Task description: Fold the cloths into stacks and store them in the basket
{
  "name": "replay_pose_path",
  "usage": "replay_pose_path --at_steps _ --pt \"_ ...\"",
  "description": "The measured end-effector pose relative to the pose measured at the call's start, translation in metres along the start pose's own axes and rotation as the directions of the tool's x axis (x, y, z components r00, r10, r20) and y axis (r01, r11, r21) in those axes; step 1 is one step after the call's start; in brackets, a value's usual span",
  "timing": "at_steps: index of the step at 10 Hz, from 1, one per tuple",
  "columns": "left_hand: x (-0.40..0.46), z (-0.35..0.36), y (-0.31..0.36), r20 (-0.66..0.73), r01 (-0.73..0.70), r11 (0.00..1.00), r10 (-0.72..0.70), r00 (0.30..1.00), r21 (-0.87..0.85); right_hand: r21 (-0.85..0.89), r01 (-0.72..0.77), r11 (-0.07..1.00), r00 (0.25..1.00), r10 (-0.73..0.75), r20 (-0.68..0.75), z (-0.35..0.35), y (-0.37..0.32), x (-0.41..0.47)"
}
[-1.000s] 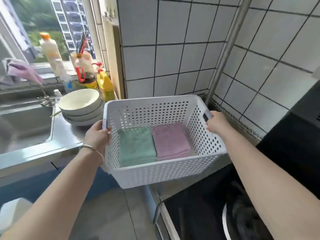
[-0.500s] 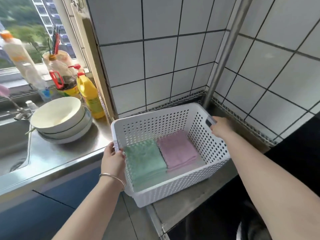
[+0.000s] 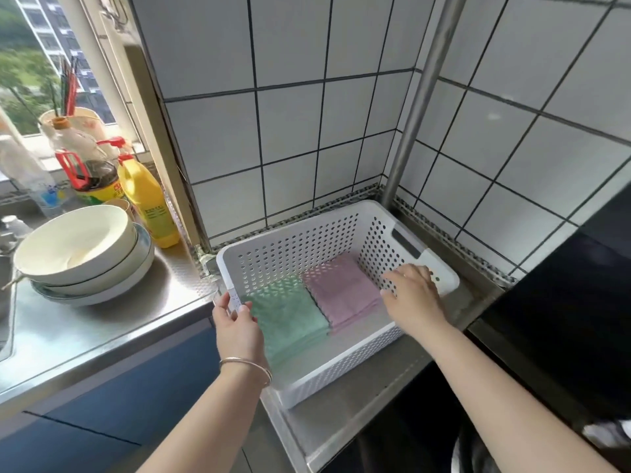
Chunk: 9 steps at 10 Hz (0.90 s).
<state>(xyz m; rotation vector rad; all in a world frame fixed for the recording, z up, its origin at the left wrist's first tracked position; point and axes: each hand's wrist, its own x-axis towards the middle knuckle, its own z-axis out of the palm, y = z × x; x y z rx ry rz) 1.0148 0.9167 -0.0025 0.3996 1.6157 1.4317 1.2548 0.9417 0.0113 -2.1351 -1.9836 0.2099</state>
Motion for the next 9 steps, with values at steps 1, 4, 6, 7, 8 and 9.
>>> replay_pose_path --at_steps 1,4,6,7,8,9 --pt "-0.002 0.017 -0.003 -0.006 -0.003 1.0 0.003 1.0 -0.013 0.021 -0.001 1.0 0.999 0.0 0.044 0.004 -0.001 -0.022" --pt "0.0 0.062 -0.003 0.055 0.008 1.0 -0.009 0.998 0.024 -0.074 0.015 0.997 0.984 -0.001 0.179 -0.001 0.016 -0.014" --pt "-0.001 0.079 -0.006 0.078 0.06 0.998 -0.06 0.995 -0.001 -0.088 0.001 0.996 0.976 0.018 0.216 -0.001 0.034 0.007" --pt "0.002 0.08 -0.005 0.098 0.058 0.998 -0.056 0.994 -0.018 -0.109 -0.006 0.994 0.975 0.03 0.22 0.0 0.034 0.009" --pt "0.006 0.076 -0.001 0.154 0.058 0.998 -0.059 0.986 0.012 -0.048 -0.038 0.998 0.971 0.048 0.232 -0.005 0.029 0.005" --pt "0.01 0.057 -0.001 0.232 -0.011 0.993 -0.017 0.973 0.121 0.352 -0.097 0.931 0.989 0.049 0.143 -0.046 0.01 -0.003"
